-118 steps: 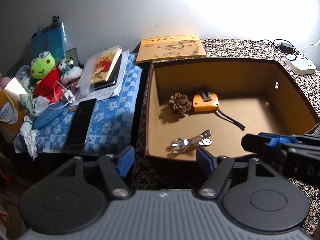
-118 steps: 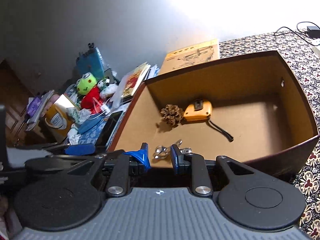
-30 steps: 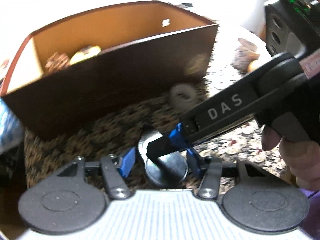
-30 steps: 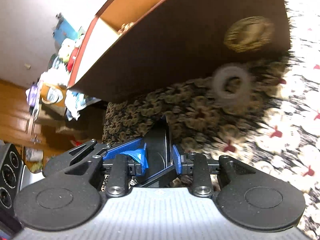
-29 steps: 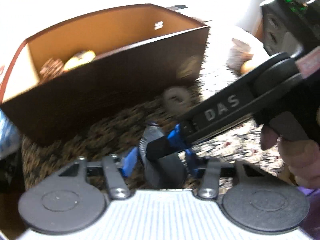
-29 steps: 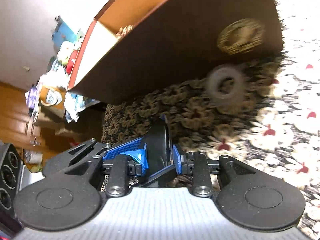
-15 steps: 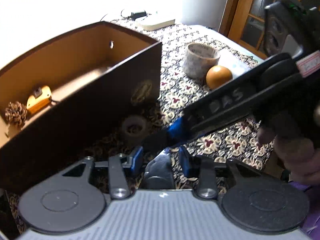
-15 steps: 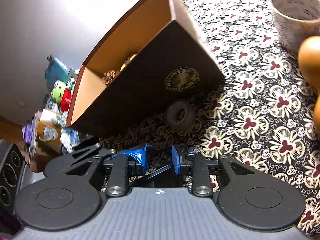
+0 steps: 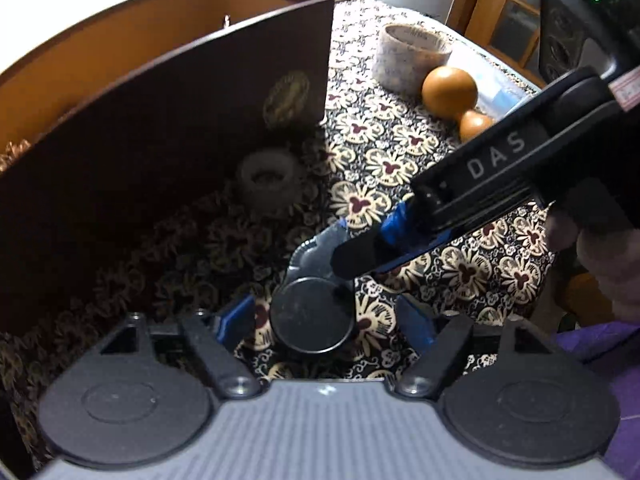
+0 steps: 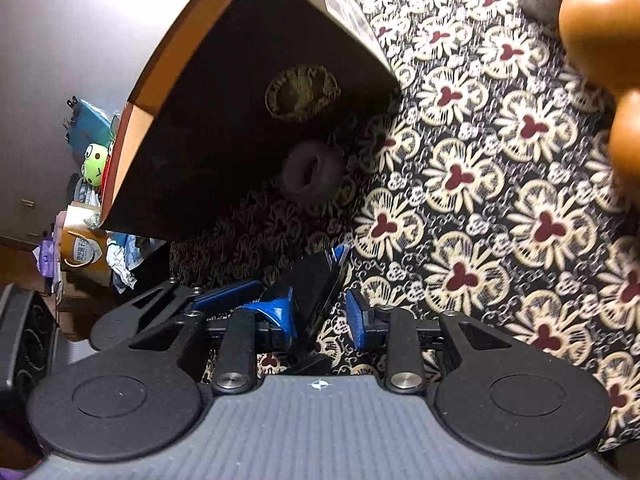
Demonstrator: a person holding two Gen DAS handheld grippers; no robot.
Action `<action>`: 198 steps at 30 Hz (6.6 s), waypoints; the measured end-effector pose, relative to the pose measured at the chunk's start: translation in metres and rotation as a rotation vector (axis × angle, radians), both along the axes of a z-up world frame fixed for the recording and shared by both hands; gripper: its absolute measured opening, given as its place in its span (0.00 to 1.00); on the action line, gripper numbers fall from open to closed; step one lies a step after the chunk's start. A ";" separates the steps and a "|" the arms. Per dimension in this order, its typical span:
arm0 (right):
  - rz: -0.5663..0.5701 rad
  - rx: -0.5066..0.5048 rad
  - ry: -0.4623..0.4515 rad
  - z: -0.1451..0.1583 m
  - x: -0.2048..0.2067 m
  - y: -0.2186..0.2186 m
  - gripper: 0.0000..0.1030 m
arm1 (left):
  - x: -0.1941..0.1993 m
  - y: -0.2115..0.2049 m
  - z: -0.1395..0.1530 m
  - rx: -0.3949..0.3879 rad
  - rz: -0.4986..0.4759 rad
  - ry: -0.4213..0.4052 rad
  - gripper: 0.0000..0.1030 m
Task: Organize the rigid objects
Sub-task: 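Close the right gripper on the black pocket knife, then lift the black pocket knife with the right gripper and carry it over the box, then lower the black pocket knife into the box and open the right gripper, then withdraw the right gripper from the box, then move the right gripper toward the clear tape roll beside the box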
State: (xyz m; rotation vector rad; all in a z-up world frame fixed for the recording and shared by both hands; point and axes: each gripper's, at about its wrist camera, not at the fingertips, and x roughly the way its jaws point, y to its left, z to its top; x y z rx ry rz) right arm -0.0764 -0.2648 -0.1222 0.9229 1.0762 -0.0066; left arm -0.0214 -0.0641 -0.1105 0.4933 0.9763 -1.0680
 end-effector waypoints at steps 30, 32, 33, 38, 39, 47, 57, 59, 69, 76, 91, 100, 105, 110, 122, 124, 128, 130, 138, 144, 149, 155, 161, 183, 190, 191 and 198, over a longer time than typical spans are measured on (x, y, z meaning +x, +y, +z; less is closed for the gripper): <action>0.040 -0.038 -0.338 0.109 0.042 -0.014 0.09 | 0.053 0.006 0.127 -0.346 0.043 -0.064 0.38; 0.051 -0.058 -0.347 0.115 0.068 -0.015 0.09 | 0.071 0.003 0.136 -0.343 0.050 -0.112 0.39; 0.053 -0.066 -0.346 0.118 0.081 -0.014 0.09 | 0.081 0.003 0.139 -0.335 0.051 -0.127 0.39; 0.033 -0.020 -0.302 0.100 0.138 -0.014 0.10 | 0.140 -0.001 0.138 -0.240 0.046 -0.130 0.44; 0.023 -0.002 -0.281 0.092 0.150 -0.012 0.10 | 0.149 -0.002 0.135 -0.209 0.038 -0.139 0.44; -0.083 0.162 -0.084 0.031 0.210 0.015 0.09 | 0.203 0.005 0.089 0.030 -0.027 -0.161 0.44; -0.065 0.222 0.020 0.008 0.229 0.029 0.11 | 0.221 0.018 0.062 0.144 0.033 -0.195 0.48; -0.076 0.218 0.012 0.009 0.228 0.026 0.11 | 0.226 0.021 0.058 0.151 0.074 -0.180 0.48; -0.086 0.053 -0.043 0.023 0.222 0.012 0.12 | 0.222 0.019 0.058 0.173 0.218 -0.197 0.53; -0.046 -0.145 -0.103 0.039 0.219 0.018 0.12 | 0.217 0.013 0.067 0.155 0.344 -0.190 0.56; 0.022 -0.336 -0.119 0.050 0.193 0.039 0.12 | 0.189 0.023 0.076 0.214 0.551 -0.241 0.63; 0.025 -0.365 -0.131 0.064 0.173 0.045 0.12 | 0.162 0.027 0.090 0.208 0.614 -0.298 0.68; 0.035 -0.406 -0.168 0.077 0.163 0.051 0.13 | 0.150 0.030 0.100 0.188 0.639 -0.316 0.72; 0.037 -0.417 -0.184 0.085 0.154 0.056 0.13 | 0.140 0.035 0.107 0.162 0.661 -0.306 0.72; 0.016 -0.481 -0.253 0.101 0.128 0.065 0.13 | 0.116 0.040 0.123 0.117 0.694 -0.312 0.72; 0.014 -0.491 -0.271 0.104 0.124 0.067 0.13 | 0.112 0.040 0.124 0.111 0.697 -0.310 0.72; 0.024 -0.503 -0.287 0.107 0.115 0.071 0.13 | 0.103 0.040 0.126 0.110 0.695 -0.321 0.72; 0.022 -0.502 -0.291 0.109 0.111 0.072 0.12 | 0.099 0.040 0.126 0.114 0.695 -0.317 0.72; 0.034 -0.485 -0.293 0.108 0.094 0.076 0.12 | 0.085 0.043 0.119 0.129 0.690 -0.277 0.72; 0.046 -0.442 -0.289 0.103 0.083 0.077 0.12 | 0.075 0.042 0.113 0.140 0.680 -0.254 0.72; 0.053 -0.421 -0.265 0.097 0.075 0.078 0.12 | 0.069 0.039 0.103 0.161 0.673 -0.229 0.72; 0.049 -0.402 -0.223 0.087 0.066 0.074 0.12 | 0.062 0.035 0.091 0.186 0.663 -0.206 0.72; 0.038 -0.392 -0.192 0.080 0.058 0.071 0.13 | 0.056 0.029 0.080 0.206 0.649 -0.184 0.72; -0.002 -0.376 -0.124 0.060 0.036 0.045 0.13 | 0.042 0.002 0.050 0.222 0.563 -0.113 0.72; -0.040 -0.392 -0.084 0.051 0.026 0.028 0.13 | 0.032 0.000 0.037 0.163 0.489 -0.084 0.72; -0.046 -0.394 -0.080 0.050 0.026 0.025 0.13 | 0.031 0.001 0.034 0.151 0.475 -0.079 0.72; -0.092 -0.364 -0.057 0.038 0.026 0.005 0.12 | 0.024 -0.010 0.026 0.072 0.399 -0.082 0.73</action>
